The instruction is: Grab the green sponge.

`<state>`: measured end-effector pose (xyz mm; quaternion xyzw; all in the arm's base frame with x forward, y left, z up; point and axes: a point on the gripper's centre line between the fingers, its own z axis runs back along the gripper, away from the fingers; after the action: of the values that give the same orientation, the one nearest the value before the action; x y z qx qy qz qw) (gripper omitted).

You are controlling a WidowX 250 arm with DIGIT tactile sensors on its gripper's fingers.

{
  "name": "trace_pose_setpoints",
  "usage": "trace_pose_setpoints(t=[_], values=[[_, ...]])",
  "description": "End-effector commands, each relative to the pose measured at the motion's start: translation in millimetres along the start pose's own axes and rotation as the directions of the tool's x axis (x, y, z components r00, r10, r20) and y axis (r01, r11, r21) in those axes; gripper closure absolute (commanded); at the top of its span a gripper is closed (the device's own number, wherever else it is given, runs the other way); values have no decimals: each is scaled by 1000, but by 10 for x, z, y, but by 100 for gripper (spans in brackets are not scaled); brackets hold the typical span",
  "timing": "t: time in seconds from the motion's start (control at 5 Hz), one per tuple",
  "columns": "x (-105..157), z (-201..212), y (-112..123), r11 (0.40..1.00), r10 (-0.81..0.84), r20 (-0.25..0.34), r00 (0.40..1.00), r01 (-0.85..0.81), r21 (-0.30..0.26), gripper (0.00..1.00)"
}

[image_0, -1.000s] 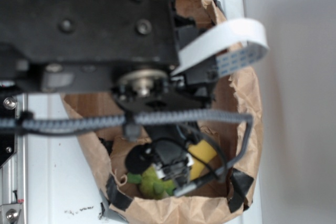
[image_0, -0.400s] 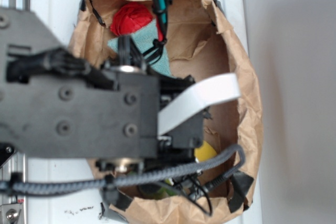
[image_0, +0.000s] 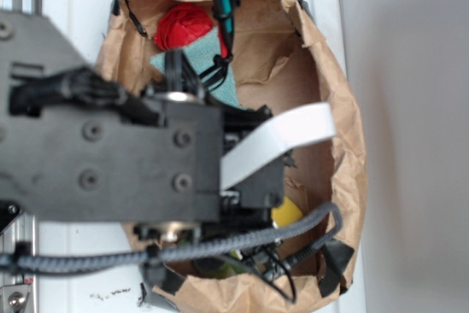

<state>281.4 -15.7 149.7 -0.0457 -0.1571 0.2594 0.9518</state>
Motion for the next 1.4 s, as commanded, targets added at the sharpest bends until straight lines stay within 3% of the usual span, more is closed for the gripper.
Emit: trace_pose_setpoints(t=[0.0, 0.2, 0.4, 0.8, 1.2], values=[[-22, -376, -77, 995, 96, 81, 992, -95, -20, 0], [24, -570, -83, 993, 117, 99, 988, -117, -1, 0], [57, -663, -131, 995, 101, 51, 994, -100, -21, 0], [40, -719, -301, 993, 68, 32, 997, -65, -94, 0], [-64, -877, -433, 994, 53, 33, 998, -50, -93, 0]])
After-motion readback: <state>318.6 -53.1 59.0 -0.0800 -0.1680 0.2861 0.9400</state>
